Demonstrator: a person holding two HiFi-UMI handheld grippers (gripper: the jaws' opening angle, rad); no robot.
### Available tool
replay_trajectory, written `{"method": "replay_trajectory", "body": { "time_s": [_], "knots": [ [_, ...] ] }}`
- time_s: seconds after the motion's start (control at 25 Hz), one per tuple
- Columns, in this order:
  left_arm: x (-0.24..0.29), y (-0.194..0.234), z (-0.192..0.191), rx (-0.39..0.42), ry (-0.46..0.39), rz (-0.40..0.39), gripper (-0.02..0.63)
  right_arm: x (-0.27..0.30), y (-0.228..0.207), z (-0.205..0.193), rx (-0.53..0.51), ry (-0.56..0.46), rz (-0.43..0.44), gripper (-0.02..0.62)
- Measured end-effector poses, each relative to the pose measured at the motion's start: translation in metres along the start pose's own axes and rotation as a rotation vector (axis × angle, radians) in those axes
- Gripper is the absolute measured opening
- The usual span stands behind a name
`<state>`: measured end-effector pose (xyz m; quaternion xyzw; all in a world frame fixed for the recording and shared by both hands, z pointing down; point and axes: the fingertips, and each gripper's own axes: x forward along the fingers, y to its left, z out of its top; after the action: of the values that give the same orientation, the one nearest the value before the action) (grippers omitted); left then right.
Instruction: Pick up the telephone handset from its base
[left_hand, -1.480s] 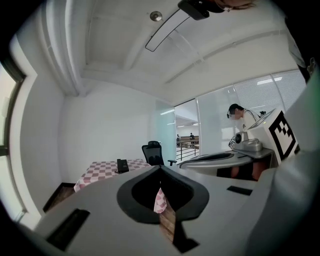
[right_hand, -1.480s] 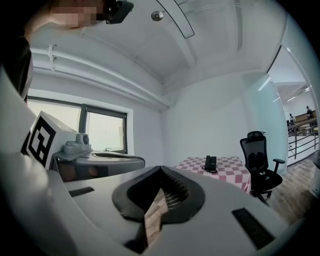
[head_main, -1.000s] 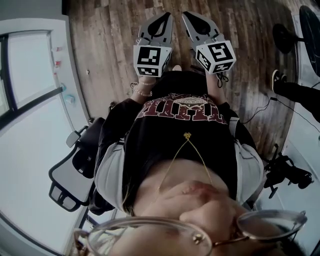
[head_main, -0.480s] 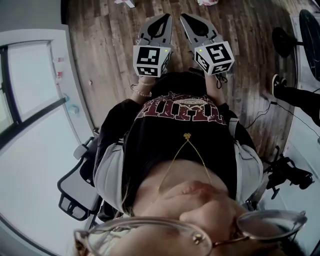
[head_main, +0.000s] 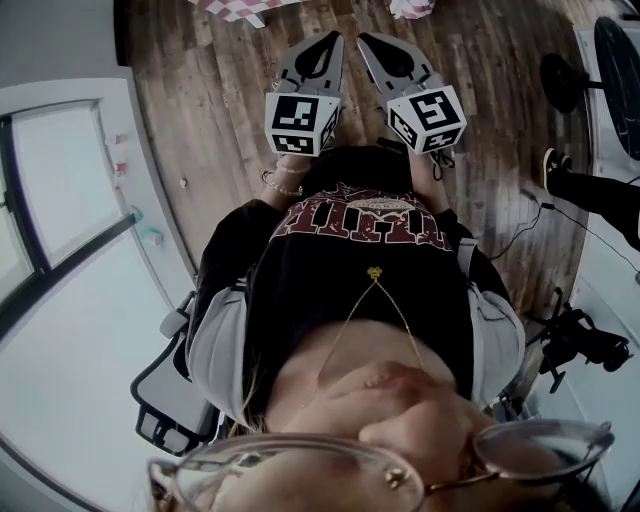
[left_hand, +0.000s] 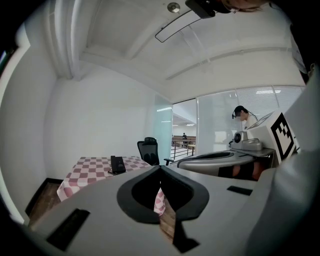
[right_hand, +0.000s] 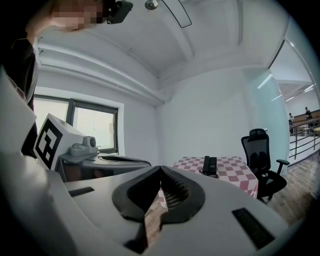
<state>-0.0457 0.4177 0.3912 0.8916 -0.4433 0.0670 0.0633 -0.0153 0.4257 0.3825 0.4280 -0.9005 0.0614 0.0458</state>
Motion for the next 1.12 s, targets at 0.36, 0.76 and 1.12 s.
{"method": "replay_trajectory", "body": {
  "time_s": [0.36,0.76,1.12],
  "knots": [
    [0.016,0.033,-0.007,-0.023,0.019,-0.044,-0.001,0.039,-0.004,-0.001,-0.016,0.012,-0.017,0.020],
    [0.023,0.059,-0.006,-0.039,0.031,-0.075,-0.001,0.070,-0.003,0.000,-0.012,0.016,-0.033,0.020],
    [0.047,0.080,-0.009,-0.055,0.060,-0.058,0.000,0.098,-0.023,0.000,0.029,0.013,-0.013,0.020]
  ]
}}
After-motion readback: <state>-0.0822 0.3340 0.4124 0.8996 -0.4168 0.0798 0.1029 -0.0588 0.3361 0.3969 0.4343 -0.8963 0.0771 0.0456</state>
